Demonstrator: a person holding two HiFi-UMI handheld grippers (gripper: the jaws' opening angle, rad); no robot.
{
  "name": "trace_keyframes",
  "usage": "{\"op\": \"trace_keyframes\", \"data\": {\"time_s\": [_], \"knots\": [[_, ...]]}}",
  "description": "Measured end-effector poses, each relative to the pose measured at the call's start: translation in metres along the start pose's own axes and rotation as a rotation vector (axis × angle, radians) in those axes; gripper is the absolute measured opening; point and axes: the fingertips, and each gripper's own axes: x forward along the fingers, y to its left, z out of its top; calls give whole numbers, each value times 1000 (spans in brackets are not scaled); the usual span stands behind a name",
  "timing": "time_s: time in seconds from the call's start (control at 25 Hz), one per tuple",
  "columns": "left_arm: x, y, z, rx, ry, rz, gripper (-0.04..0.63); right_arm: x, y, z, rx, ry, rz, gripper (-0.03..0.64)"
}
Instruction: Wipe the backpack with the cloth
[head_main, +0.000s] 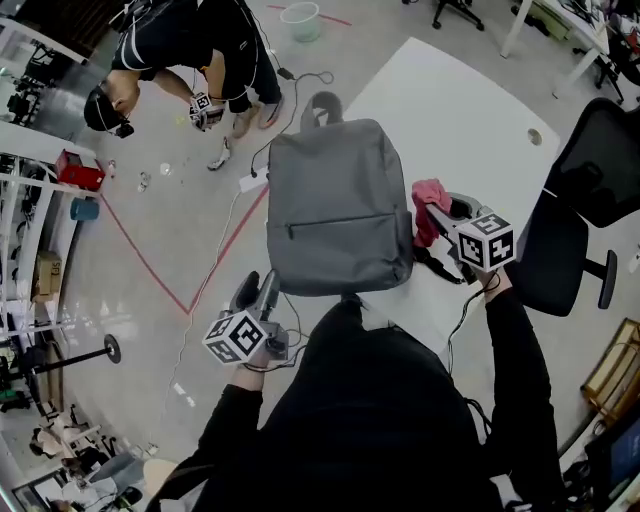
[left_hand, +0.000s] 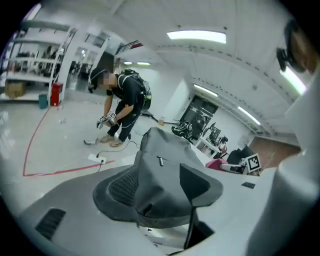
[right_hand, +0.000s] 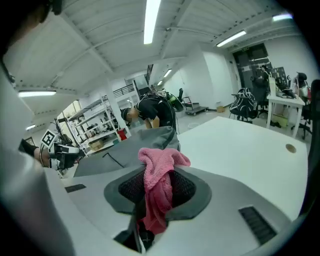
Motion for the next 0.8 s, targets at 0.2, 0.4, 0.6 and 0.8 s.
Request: {"op": "trace_keyframes", "data": {"time_s": [0.2,0.4,0.6,0.8], "knots": [[38,6,-19,-75,113,-50,264,40,24,-45,76,138,106,113],[59,21,-20,-108,152,-40,264,43,69,-77,127,206,179,103],[83,31,2,-28,193,-86,262,32,119,-112,97,329,267,98],[123,2,7,153,270,-186,263,24,139,-131,187,281,260,95]]}}
